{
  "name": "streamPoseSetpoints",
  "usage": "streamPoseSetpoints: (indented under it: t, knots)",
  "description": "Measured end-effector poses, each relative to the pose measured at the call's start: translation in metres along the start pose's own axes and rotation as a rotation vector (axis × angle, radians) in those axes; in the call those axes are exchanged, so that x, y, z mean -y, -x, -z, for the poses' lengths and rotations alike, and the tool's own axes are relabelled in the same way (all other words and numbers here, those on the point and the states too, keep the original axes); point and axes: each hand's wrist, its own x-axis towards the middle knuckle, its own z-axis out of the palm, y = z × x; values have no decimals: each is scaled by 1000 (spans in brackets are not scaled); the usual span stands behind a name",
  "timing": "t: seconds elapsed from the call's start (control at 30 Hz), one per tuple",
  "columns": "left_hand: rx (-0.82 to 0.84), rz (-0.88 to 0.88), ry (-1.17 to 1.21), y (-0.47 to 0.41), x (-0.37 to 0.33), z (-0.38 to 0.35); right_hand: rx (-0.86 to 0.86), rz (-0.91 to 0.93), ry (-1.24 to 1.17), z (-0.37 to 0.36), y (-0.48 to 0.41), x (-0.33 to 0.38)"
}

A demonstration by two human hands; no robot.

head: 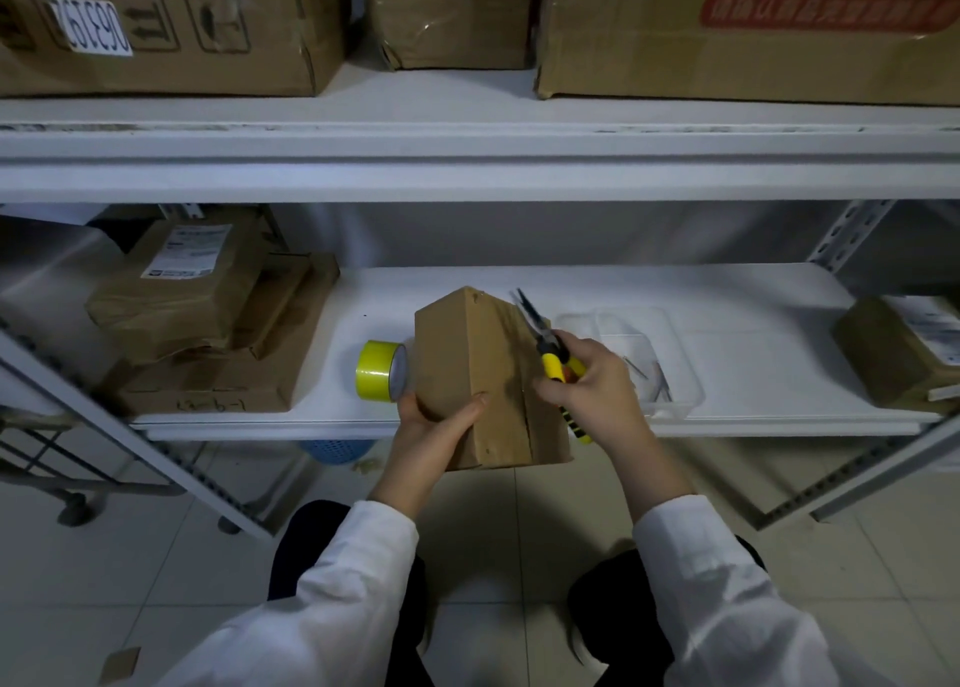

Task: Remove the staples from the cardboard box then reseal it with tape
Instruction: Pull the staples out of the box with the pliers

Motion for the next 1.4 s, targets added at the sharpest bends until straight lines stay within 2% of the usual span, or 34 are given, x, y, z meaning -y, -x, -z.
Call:
streamPoseSetpoints:
  t: [0.27,0.5,1.07,1.17,1.23,1.33,1.4]
  knots:
    - [-6,5,32,3,-1,-1,64,38,13,-24,-2,9]
    - [12,31,32,3,0,-1,21,58,56,-28,0,10]
    - [83,103,6,-2,-13,-13,-245,94,-70,-36,8,1]
    - [137,252,171,-1,-8,-13,-361,119,-239,-29,8,11]
    - [110,353,269,4,4,-11,-464,138,-351,-16,2,23]
    - [51,324,211,7,15,-10,-490,100,-303,4,-8,24]
    - [53,285,213,5,12,-9,-488,13,-283,10,-10,13]
